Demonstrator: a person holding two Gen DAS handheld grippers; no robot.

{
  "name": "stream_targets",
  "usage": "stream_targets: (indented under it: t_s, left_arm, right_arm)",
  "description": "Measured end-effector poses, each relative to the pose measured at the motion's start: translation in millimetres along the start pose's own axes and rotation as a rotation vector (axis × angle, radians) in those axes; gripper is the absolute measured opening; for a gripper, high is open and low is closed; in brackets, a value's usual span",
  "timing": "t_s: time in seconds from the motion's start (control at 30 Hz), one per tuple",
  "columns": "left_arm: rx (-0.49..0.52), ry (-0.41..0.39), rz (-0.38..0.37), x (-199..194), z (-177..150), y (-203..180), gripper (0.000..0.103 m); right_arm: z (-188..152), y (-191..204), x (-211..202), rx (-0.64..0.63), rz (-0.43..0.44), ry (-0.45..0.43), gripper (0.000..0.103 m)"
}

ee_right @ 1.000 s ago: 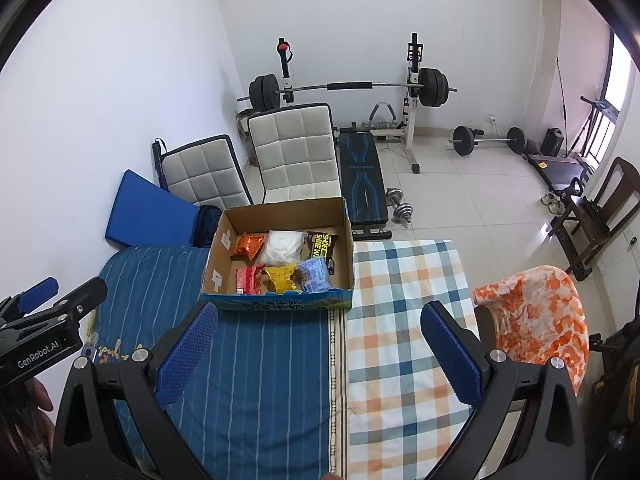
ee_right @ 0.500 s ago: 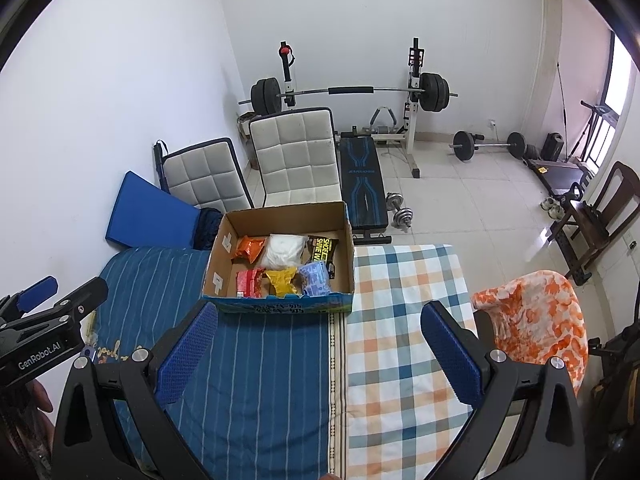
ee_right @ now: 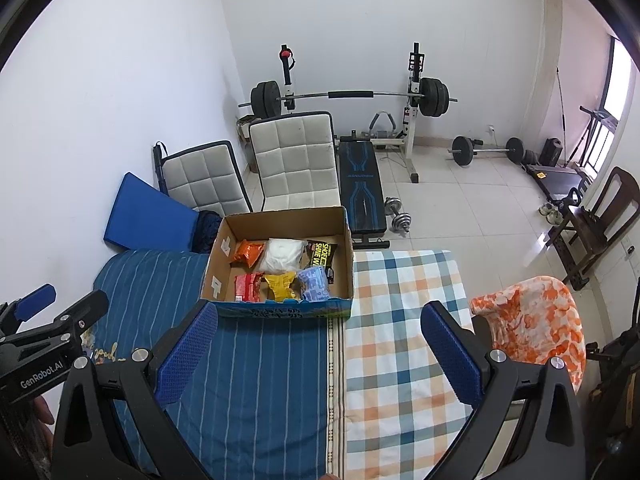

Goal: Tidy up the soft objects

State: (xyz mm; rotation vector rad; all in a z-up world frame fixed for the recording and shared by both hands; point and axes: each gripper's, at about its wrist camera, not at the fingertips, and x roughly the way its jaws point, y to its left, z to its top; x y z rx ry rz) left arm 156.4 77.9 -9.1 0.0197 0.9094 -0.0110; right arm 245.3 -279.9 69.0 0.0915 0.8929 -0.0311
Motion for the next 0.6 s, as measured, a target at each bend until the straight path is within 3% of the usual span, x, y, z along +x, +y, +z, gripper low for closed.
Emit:
stream_targets:
  t_s: [0.6]
  left_arm:
    - [0.004, -0.009, 0.000, -2.4, -3.0, 0.5, 0.097]
  right_arm:
    - [2.7, 5.6, 1.3, -0.007, 0.003, 0.000, 0.103]
